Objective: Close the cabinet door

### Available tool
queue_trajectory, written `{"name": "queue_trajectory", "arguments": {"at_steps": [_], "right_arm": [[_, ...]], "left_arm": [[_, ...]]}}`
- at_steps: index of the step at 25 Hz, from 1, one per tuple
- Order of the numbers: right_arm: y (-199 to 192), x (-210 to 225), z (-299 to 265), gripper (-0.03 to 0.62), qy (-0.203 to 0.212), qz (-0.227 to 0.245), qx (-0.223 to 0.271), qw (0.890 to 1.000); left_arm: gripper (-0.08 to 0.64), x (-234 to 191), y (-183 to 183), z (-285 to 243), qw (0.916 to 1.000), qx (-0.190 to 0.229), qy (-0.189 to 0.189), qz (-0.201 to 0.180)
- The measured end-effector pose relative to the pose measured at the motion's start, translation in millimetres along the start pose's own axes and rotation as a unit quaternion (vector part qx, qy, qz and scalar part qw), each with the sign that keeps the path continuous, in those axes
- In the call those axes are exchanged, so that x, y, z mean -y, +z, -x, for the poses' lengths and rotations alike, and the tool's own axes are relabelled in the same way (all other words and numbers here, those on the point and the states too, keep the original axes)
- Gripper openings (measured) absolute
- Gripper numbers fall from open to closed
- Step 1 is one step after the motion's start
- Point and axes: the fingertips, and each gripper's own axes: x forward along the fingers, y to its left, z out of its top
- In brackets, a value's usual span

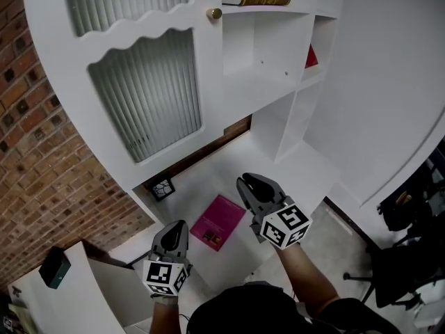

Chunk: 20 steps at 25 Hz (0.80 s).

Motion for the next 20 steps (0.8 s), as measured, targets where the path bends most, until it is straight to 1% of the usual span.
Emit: {"name": "queue_trajectory", "arguments": {"at_steps": [5,10,16,20], "right_arm": [[-21,-21,35,0.072,-0.023,-0.002,-0.022,0.999],[-43,-50,72,0.072,-0.035,0.007,-0.052,0.998],[-70,-80,113,0.072,-0.051,0.009,-0.084,0.995],[-88,-93,137,0.072,-0.066,0.012,-0.094,0.993]], "left_arm": [[0.009,17,-7,22,0.9996,-0.006,-0.027,0.004],[0.009,34,-16,46,0.9986,-0.013,-0.05,0.01],[0.009,47,-30,70,0.9972,-0.022,-0.068,0.023],[0.009,55,-40,82,0.9959,-0.029,-0.08,0.031]]}}
